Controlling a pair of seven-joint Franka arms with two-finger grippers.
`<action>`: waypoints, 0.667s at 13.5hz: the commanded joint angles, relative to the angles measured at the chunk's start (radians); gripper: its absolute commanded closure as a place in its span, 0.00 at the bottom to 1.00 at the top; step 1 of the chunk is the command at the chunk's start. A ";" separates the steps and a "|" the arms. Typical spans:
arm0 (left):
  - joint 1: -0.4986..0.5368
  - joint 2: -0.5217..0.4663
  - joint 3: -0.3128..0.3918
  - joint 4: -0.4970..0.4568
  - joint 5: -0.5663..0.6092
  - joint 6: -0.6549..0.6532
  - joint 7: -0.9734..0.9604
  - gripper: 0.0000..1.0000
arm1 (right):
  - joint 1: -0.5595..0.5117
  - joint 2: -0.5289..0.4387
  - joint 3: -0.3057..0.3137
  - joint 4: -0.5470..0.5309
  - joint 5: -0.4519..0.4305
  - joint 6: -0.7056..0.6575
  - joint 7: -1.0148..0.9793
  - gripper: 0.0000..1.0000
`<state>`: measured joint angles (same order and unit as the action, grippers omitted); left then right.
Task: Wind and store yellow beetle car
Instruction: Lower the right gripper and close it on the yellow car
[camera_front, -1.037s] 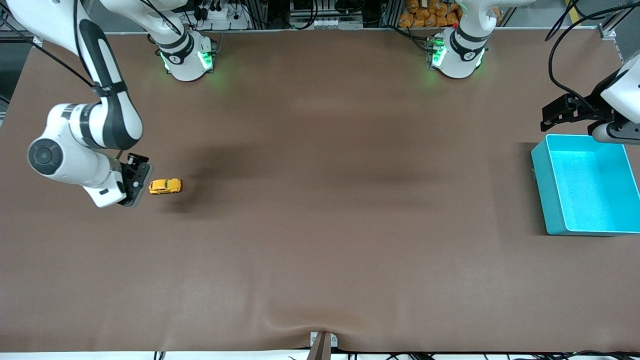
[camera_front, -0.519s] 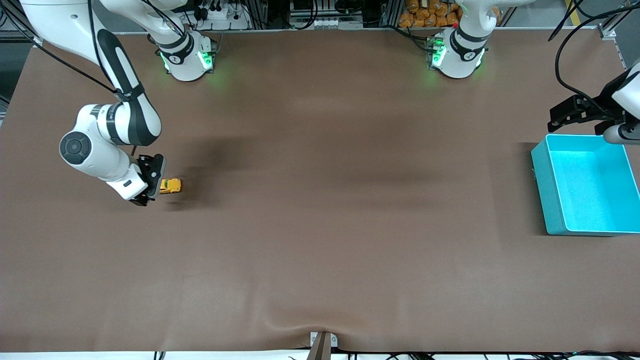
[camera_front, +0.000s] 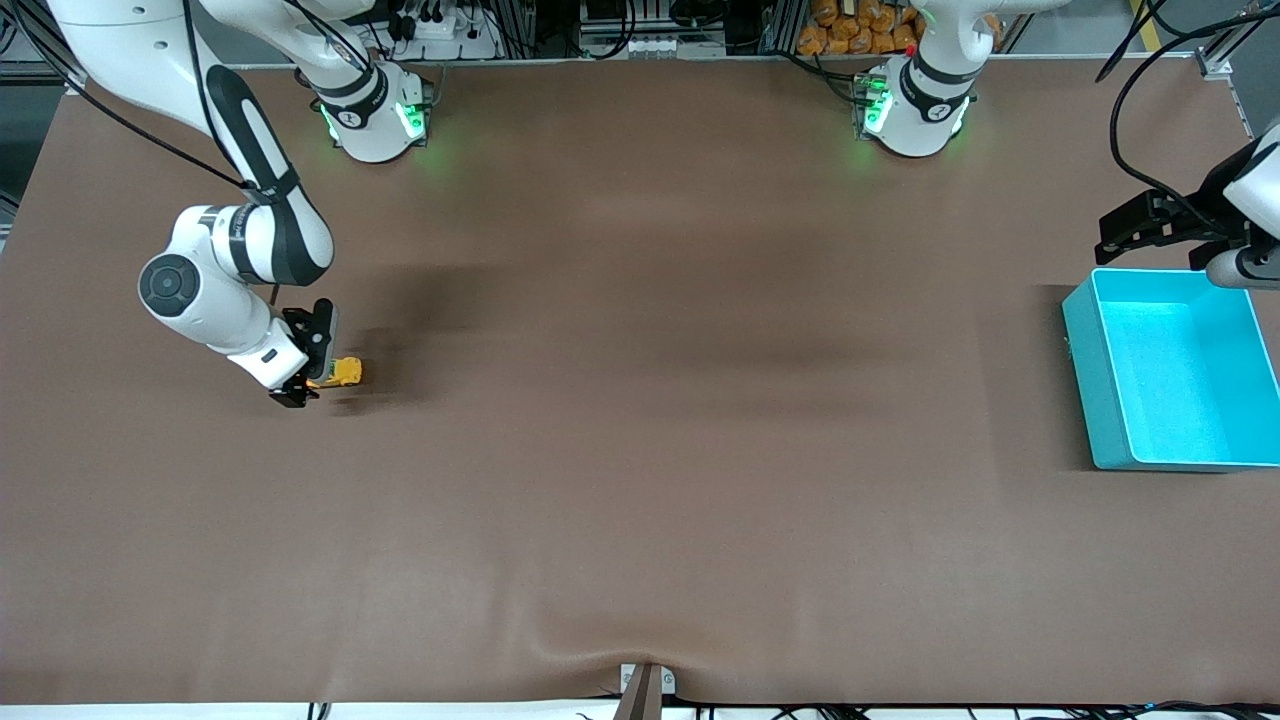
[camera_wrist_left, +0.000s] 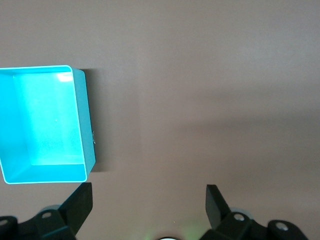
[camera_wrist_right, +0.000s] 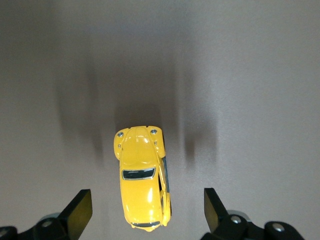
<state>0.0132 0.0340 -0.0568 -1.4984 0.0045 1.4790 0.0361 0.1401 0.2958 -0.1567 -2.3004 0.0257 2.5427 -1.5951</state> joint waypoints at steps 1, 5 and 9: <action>0.002 -0.006 -0.001 0.004 -0.006 -0.008 -0.016 0.00 | -0.016 0.019 0.003 -0.005 0.017 0.017 -0.023 0.13; -0.003 -0.006 -0.003 0.004 -0.006 -0.008 -0.036 0.00 | -0.014 0.032 0.003 -0.005 0.019 0.030 -0.023 0.24; 0.001 -0.006 -0.001 0.006 -0.006 -0.008 -0.028 0.00 | -0.008 0.048 0.003 -0.004 0.023 0.034 -0.023 0.40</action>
<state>0.0116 0.0339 -0.0581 -1.4983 0.0045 1.4790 0.0168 0.1376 0.3352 -0.1589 -2.3012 0.0312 2.5608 -1.5955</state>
